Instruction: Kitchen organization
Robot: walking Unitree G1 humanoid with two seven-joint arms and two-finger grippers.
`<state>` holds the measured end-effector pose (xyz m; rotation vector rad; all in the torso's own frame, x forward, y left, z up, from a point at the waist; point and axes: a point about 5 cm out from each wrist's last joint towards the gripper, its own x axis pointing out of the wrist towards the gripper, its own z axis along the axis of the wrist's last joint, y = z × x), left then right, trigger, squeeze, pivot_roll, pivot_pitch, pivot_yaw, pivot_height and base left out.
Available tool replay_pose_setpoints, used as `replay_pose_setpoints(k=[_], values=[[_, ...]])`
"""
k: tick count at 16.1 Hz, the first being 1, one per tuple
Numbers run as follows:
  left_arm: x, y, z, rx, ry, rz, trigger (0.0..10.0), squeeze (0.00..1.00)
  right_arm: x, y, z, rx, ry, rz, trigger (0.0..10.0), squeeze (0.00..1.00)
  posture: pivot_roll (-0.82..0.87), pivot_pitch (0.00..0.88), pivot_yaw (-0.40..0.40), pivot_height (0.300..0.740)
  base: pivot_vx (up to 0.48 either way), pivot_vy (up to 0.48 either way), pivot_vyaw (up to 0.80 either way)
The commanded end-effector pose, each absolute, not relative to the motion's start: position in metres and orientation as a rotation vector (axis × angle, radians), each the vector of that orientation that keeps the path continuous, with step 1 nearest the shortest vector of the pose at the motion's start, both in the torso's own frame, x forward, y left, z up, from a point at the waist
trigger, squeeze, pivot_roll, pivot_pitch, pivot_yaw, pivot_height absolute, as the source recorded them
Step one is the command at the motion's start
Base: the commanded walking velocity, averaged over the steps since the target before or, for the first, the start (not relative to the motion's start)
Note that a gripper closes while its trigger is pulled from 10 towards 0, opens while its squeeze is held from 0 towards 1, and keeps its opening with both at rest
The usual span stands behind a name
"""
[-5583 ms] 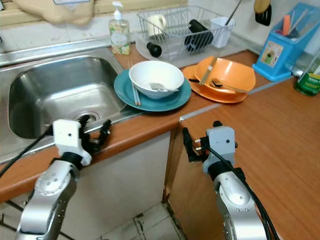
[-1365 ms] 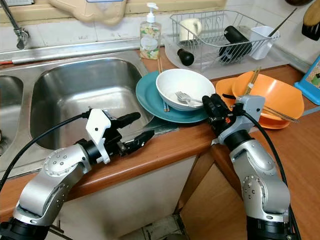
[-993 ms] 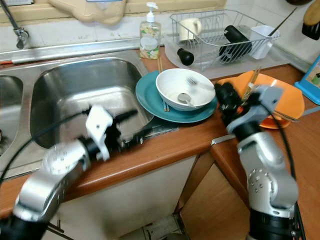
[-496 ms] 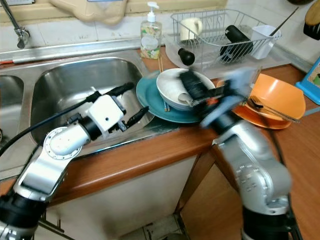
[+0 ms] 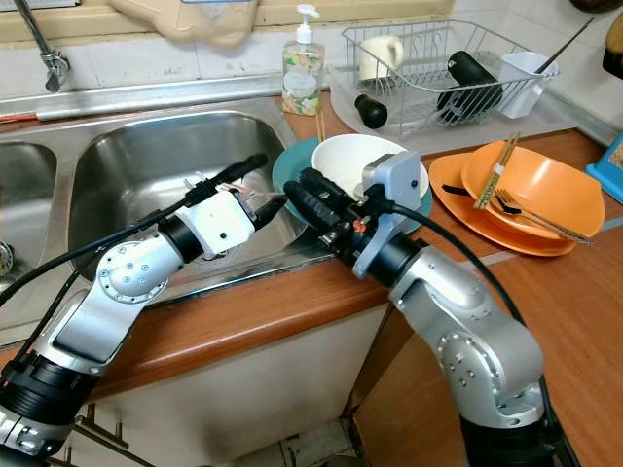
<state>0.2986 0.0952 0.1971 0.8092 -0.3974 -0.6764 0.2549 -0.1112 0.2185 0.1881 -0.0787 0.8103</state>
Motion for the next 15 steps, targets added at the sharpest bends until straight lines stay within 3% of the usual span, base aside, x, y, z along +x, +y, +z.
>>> replay_pose_setpoints(k=[1, 12, 13, 14, 15], values=[[0.3, 0.094, 0.194, 0.824, -0.386, -0.692, 0.0, 0.0, 0.253, -0.109, 0.218, 0.18, -0.074, 0.811, 0.0, 0.0, -0.12, 0.0, -0.016, 0.74, 0.0, 0.0, 0.0], [0.301, 0.097, 0.182, 0.837, -0.322, -0.73, 0.0, 0.0, 0.249, -0.107, 0.211, 0.181, -0.069, 0.77, 0.0, 0.0, -0.13, 0.0, 0.016, 0.74, 0.0, 0.0, 0.0], [0.3, 0.098, 0.182, 0.858, -0.324, -0.736, 0.0, 0.0, 0.25, -0.107, 0.211, 0.179, -0.067, 0.766, 1.1, 0.0, -0.12, 0.0, 0.012, 0.74, 0.0, 0.0, 0.0], [0.3, 0.099, 0.181, 0.878, -0.319, -0.746, 0.0, 0.0, 0.25, -0.107, 0.211, 0.177, -0.066, 0.764, 6.4, 0.0, -0.12, 0.0, 0.009, 0.74, 0.0, 0.0, 0.0], [0.3, 0.102, 0.18, 0.871, -0.307, -0.738, 0.0, 0.0, 0.251, -0.106, 0.21, 0.175, -0.064, 0.763, 10.0, 0.0, -0.11, 0.0, 0.008, 0.74, 0.0, 0.0, 0.0]])
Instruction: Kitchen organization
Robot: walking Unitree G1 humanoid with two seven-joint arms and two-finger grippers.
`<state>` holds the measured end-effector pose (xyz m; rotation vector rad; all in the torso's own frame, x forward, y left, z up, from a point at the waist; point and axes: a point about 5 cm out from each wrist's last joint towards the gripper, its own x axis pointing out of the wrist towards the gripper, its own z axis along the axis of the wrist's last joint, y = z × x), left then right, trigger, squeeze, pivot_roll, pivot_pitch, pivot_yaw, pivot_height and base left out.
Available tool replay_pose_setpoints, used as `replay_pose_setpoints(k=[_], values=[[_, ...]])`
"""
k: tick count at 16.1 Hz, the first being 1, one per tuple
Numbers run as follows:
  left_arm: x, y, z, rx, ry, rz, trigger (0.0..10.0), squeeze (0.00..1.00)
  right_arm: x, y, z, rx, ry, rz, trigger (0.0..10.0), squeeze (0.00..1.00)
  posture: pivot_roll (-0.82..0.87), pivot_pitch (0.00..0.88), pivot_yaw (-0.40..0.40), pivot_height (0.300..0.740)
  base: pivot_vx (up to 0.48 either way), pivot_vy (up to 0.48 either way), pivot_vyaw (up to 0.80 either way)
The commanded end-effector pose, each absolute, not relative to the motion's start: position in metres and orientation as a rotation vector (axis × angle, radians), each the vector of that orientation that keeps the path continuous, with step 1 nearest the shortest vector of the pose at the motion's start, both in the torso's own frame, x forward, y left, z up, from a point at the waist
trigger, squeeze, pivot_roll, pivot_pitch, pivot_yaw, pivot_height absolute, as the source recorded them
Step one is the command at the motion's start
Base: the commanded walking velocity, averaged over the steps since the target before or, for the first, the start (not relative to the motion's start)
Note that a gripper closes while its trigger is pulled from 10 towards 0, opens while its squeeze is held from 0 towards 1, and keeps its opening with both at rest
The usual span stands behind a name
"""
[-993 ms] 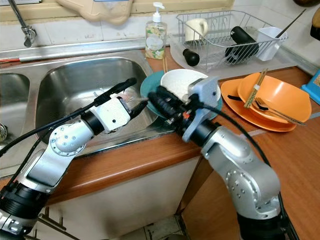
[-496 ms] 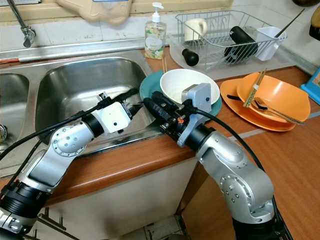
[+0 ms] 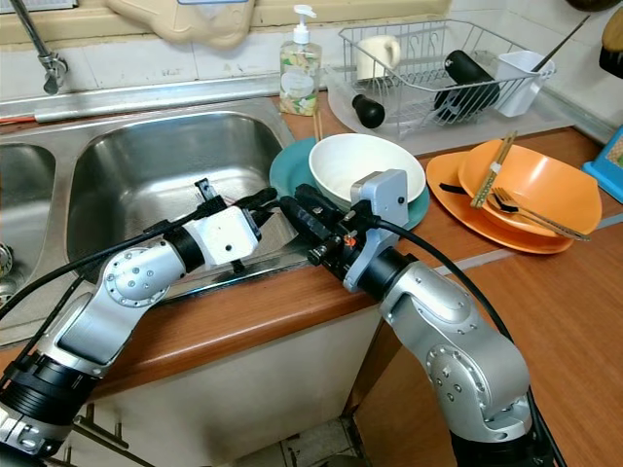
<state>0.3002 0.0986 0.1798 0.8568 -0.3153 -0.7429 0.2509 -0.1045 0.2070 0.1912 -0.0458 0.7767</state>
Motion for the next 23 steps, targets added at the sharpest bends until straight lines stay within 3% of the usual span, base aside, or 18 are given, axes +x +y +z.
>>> replay_pose_setpoints(k=[1, 4, 5, 6, 8, 9, 10, 11, 14, 15, 16, 20, 21, 23], values=[[0.3, 0.104, 0.18, 0.855, -0.296, -0.726, 0.0, 0.0, 0.252, -0.105, 0.209, 0.167, -0.059, 0.759, 10.0, 0.0, -0.11, 0.0, 0.009, 0.74, 0.0, 0.0, 0.0], [0.3, 0.106, 0.178, 0.874, -0.285, -0.728, 0.0, 0.0, 0.253, -0.105, 0.207, 0.159, -0.049, 0.753, 10.0, 0.0, -0.11, 0.0, 0.005, 0.74, 0.0, 0.0, 0.0], [0.301, 0.107, 0.178, 0.88, -0.28, -0.721, 0.0, 0.0, 0.253, -0.105, 0.206, 0.17, -0.034, 0.767, 10.0, 0.24, -0.12, 0.0, 0.005, 0.74, 0.0, 0.0, 0.0], [0.302, 0.108, 0.178, 0.883, -0.277, -0.716, 0.0, 0.0, 0.252, -0.104, 0.205, 0.175, -0.023, 0.775, 10.0, 1.0, -0.12, 0.0, 0.004, 0.74, 0.0, 0.0, 0.0], [0.306, 0.116, 0.18, 0.895, -0.253, -0.682, 0.0, 0.0, 0.253, -0.106, 0.202, 0.119, -0.007, 0.744, 10.0, 1.0, -0.12, 0.0, 0.007, 0.74, 0.0, 0.0, 0.0], [0.308, 0.119, 0.179, 0.896, -0.242, -0.671, 0.0, 0.0, 0.253, -0.106, 0.202, 0.115, -0.005, 0.747, 10.0, 0.55, -0.12, 0.0, 0.007, 0.74, 0.0, 0.0, 0.0], [0.309, 0.12, 0.179, 0.897, -0.238, -0.668, 0.0, 0.0, 0.253, -0.106, 0.202, 0.114, -0.005, 0.749, 10.0, 0.55, -0.12, 0.0, 0.005, 0.74, 0.0, 0.0, 0.0], [0.317, 0.13, 0.178, 0.899, -0.19, -0.639, 0.0, 0.0, 0.251, -0.106, 0.2, 0.093, 0.016, 0.782, 10.0, 0.0, -0.12, 0.0, 0.003, 0.74, 0.0, 0.0, 0.0], [0.338, 0.153, 0.172, 0.975, -0.009, -0.623, 0.0, 0.0, 0.244, -0.102, 0.195, 0.037, 0.065, 0.854, 10.0, 0.0, -0.13, 0.0, 0.002, 0.74, 0.0, 0.0, 0.0], [0.345, 0.162, 0.165, 1.025, 0.096, -0.643, 4.3, 0.0, 0.242, -0.101, 0.194, 0.032, 0.077, 0.872, 10.0, 0.0, -0.13, 0.0, 0.003, 0.74, 0.0, 0.0, 0.0], [0.35, 0.171, 0.161, 1.055, 0.174, -0.636, 10.0, 0.0, 0.241, -0.099, 0.193, 0.024, 0.085, 0.882, 10.0, 0.0, -0.14, 0.0, 0.006, 0.74, 0.0, 0.0, 0.0], [0.363, 0.19, 0.146, 1.062, 0.378, -0.667, 10.0, 0.0, 0.237, -0.1, 0.188, -0.01, 0.113, 0.896, 10.0, 0.0, -0.15, 0.0, 0.022, 0.74, 0.0, 0.0, 0.0], [0.365, 0.19, 0.142, 1.049, 0.417, -0.694, 10.0, 0.97, 0.236, -0.099, 0.187, -0.016, 0.118, 0.896, 10.0, 0.0, -0.16, 0.0, 0.025, 0.74, 0.0, 0.0, 0.0], [0.365, 0.19, 0.135, 1.04, 0.474, -0.719, 10.0, 1.0, 0.236, -0.099, 0.187, -0.025, 0.122, 0.893, 10.0, 0.0, -0.16, 0.0, 0.028, 0.74, 0.0, 0.0, 0.0]])
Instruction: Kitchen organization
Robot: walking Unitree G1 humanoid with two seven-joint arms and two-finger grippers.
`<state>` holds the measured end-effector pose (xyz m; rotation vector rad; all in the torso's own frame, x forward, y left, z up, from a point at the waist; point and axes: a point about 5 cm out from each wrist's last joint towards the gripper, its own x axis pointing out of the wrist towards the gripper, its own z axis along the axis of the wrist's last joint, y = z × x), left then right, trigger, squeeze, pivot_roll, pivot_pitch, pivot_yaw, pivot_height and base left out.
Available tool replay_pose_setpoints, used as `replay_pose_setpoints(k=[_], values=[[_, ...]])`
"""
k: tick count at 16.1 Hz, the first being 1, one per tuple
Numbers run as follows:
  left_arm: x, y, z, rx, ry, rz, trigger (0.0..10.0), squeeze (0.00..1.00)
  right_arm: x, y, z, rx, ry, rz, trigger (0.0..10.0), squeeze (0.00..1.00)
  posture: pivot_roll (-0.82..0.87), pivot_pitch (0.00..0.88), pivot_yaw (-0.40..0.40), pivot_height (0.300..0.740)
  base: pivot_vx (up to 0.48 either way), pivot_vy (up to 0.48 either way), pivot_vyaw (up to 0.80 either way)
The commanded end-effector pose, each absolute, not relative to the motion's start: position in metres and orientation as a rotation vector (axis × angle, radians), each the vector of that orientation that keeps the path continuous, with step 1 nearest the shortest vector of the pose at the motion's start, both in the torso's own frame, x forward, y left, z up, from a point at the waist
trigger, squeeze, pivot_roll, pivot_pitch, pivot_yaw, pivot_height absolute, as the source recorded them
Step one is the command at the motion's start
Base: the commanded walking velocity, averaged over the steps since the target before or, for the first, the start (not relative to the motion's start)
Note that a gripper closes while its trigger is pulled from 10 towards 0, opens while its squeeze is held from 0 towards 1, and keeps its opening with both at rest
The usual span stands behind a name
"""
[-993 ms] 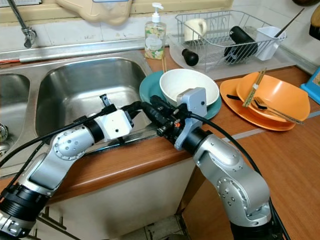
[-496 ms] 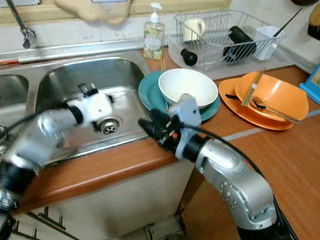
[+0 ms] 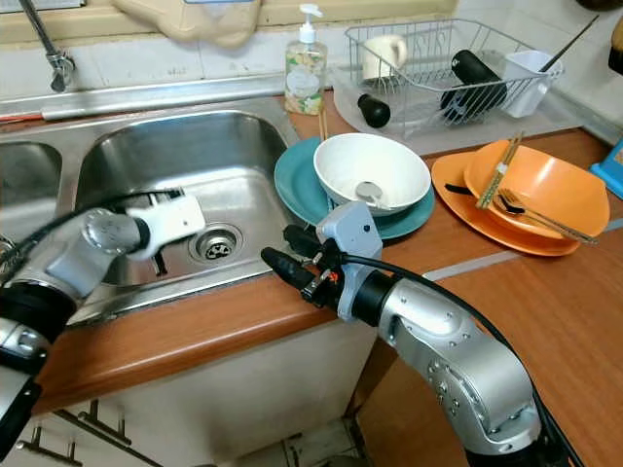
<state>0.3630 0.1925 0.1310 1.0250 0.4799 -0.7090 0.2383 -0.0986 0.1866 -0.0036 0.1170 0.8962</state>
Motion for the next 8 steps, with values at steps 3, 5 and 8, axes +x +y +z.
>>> replay_pose_setpoints(k=[3, 5, 8], values=[[0.366, 0.189, 0.134, 1.02, 0.491, -0.746, 10.0, 1.0, 0.235, -0.1, 0.187, -0.029, 0.121, 0.891, 10.0, 0.0, -0.16, 0.0, 0.025, 0.74, 0.0, 0.0, 0.0], [0.364, 0.191, 0.132, 1.009, 0.494, -0.751, 10.0, 1.0, 0.235, -0.101, 0.189, -0.017, 0.106, 0.878, 10.0, 0.0, -0.16, 0.0, 0.019, 0.74, 0.0, 0.0, 0.0], [0.361, 0.191, 0.138, 0.903, 0.389, -0.671, 10.0, 1.0, 0.24, -0.108, 0.198, 0.029, -0.011, 0.732, 10.0, 1.0, -0.16, 0.0, 0.021, 0.74, 0.0, 0.0, 0.0]])
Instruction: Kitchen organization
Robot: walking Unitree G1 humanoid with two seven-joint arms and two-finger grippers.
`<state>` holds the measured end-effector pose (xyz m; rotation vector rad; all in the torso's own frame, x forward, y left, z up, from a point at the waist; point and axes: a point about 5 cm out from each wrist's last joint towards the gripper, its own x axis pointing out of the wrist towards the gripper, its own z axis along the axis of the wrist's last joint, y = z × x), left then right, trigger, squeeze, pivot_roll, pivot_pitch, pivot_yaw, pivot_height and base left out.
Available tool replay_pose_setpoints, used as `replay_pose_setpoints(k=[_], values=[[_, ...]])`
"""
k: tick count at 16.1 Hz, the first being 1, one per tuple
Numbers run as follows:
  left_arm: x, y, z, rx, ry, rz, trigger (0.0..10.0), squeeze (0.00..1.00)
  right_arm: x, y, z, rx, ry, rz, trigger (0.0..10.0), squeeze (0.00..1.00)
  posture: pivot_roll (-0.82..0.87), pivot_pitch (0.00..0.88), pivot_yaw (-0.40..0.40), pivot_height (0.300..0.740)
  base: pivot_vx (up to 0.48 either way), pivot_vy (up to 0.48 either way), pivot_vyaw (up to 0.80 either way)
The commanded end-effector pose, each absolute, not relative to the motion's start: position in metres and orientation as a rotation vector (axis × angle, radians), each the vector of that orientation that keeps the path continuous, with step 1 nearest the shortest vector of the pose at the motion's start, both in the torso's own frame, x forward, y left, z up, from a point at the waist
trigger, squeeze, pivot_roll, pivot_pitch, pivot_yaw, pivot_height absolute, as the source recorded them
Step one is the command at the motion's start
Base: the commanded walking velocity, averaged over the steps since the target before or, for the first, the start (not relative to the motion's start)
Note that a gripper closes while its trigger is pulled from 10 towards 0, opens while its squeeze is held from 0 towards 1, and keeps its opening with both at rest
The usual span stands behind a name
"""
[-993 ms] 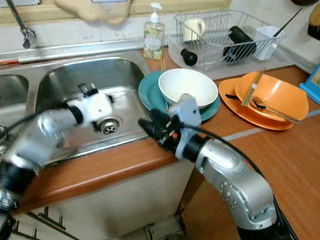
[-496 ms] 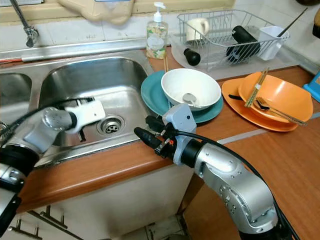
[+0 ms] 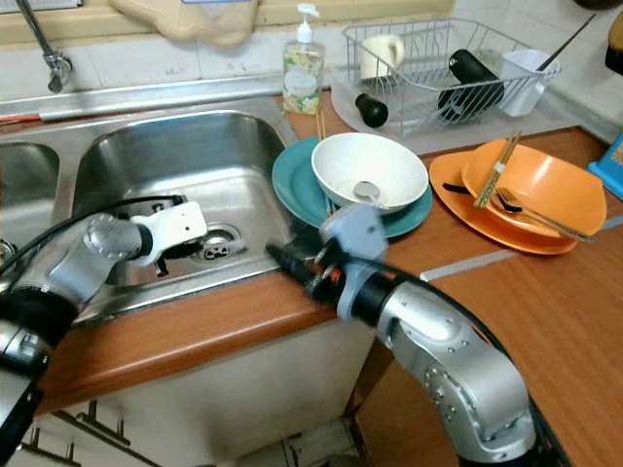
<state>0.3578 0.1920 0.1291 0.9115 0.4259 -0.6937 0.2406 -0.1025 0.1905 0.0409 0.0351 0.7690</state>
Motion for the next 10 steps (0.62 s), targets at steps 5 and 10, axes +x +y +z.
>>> replay_pose_setpoints(k=[5, 10], values=[[0.334, 0.167, 0.152, 0.482, 0.085, -0.593, 10.0, 0.0, 0.241, -0.127, 0.216, 0.034, -0.201, 0.528, 10.0, 1.0, -0.16, 0.0, 0.025, 0.74, 0.0, 0.0, 0.0], [0.283, 0.132, 0.169, 0.156, -0.118, -0.772, 10.0, 0.0, 0.25, -0.142, 0.201, -0.111, -0.201, 0.348, 10.0, 0.0, -0.14, 0.0, 0.007, 0.74, 0.0, 0.0, 0.0]])
